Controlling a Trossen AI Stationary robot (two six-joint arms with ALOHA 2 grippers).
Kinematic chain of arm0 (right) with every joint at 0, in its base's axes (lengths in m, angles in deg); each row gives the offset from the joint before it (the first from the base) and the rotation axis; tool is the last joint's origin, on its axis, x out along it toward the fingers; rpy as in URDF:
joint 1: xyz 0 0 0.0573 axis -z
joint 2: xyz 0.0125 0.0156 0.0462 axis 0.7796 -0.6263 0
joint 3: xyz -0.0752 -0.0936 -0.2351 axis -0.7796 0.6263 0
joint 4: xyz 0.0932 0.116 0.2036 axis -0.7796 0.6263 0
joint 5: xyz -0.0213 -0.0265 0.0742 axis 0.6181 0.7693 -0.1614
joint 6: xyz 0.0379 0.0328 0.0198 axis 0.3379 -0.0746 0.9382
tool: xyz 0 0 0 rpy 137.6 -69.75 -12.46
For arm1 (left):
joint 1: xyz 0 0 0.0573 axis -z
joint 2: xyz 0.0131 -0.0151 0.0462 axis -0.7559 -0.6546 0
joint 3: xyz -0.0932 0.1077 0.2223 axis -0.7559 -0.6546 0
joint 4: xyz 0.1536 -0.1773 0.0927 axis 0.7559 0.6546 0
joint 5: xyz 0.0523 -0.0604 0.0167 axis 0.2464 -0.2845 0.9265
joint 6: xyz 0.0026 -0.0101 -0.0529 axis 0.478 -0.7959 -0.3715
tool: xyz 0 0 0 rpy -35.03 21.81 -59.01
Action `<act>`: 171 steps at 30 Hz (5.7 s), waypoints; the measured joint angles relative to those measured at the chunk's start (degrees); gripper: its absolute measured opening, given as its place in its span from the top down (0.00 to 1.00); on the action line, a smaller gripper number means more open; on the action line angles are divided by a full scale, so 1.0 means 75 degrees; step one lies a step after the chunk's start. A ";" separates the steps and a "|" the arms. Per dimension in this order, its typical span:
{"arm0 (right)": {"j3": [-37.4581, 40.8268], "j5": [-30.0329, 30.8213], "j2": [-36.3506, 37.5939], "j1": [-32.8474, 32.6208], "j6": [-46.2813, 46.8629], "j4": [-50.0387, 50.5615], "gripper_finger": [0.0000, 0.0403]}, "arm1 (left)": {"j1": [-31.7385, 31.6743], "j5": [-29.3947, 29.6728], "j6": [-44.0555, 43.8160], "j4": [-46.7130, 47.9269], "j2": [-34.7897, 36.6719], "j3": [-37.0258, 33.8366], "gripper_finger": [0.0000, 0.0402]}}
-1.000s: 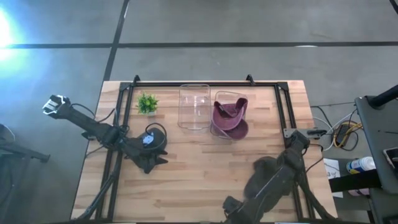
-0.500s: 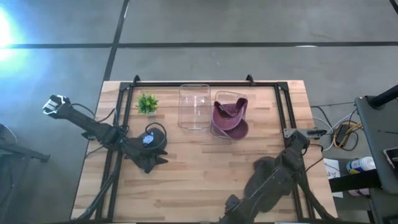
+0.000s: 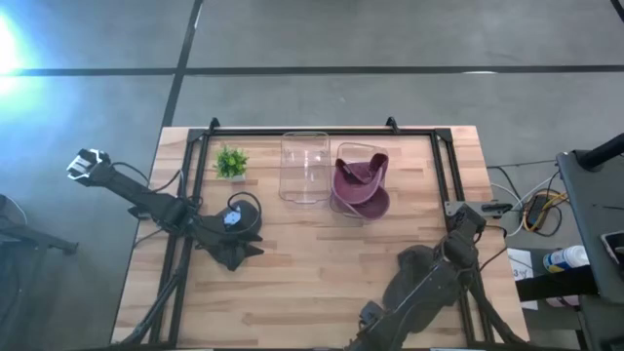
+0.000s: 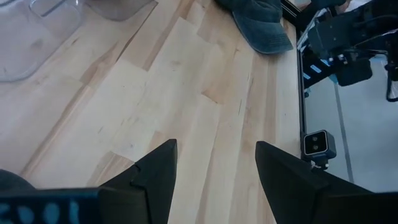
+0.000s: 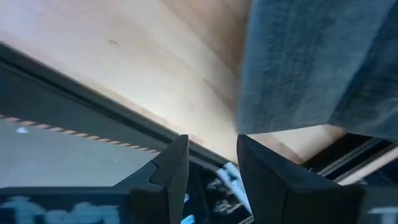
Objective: Pick & Place hat
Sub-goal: Put the left black cap into the left transparent bin
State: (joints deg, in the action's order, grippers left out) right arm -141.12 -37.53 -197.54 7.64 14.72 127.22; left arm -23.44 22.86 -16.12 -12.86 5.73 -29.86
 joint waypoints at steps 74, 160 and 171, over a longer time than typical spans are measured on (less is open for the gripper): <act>-0.1381 0.2372 -0.0207 0.2083 -0.6647 -0.2579 0.67 | 0.1039 -0.1906 -0.1198 0.2017 0.0000 0.0006 0.47; -0.1029 0.9107 0.0140 0.2936 -1.7163 -0.4158 0.97 | 0.2560 0.1597 -0.0962 0.3817 0.0491 0.2328 0.48; -0.0894 0.9054 0.0212 0.2401 -1.6368 -0.3344 0.97 | 0.2412 0.3271 -0.3365 0.6069 0.0688 0.1387 0.48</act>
State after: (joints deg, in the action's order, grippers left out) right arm -147.82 30.38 -195.95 25.64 -108.04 102.14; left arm -5.34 47.40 -41.35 32.66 10.89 -19.45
